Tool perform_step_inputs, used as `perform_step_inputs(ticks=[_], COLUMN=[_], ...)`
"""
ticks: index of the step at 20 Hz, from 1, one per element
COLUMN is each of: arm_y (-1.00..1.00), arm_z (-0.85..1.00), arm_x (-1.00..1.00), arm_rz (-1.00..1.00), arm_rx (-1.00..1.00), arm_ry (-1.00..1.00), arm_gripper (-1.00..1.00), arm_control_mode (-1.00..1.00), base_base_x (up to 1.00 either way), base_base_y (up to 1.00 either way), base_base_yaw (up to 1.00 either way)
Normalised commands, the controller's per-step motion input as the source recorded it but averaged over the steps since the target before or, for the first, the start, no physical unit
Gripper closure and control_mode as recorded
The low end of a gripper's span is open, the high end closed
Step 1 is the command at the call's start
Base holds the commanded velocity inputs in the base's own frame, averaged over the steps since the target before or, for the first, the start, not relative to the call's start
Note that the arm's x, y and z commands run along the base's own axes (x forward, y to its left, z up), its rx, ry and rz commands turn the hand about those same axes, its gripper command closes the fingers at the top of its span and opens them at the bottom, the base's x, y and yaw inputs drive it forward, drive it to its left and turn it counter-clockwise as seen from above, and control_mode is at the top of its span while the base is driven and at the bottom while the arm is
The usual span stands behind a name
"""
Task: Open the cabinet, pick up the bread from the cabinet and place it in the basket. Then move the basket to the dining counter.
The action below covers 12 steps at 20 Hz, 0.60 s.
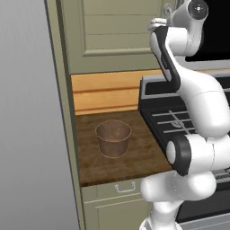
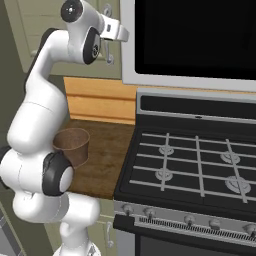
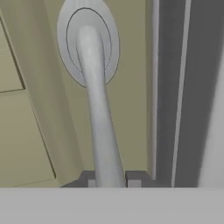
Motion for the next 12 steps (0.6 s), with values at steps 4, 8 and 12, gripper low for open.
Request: perform_step_inputs(ticks=[4,8,12], arm_y=[0.35,0.50,0.54], arm_z=[0.00,0.00,0.00], arm_x=[-0.66,-0.93,-1.00], arm_rz=[-0.02,-0.09,-0.11], arm_rx=[0.00,0.00,0.00], arm_ry=[0.00,0.00,0.01], arm_gripper=[1.00,1.00,1.00], arm_control_mode=[-1.00,-1.00,-1.00], base_base_x=[0.00,0.00,0.00], base_base_y=[0.00,0.00,0.00], base_base_yaw=[0.00,0.00,0.00])
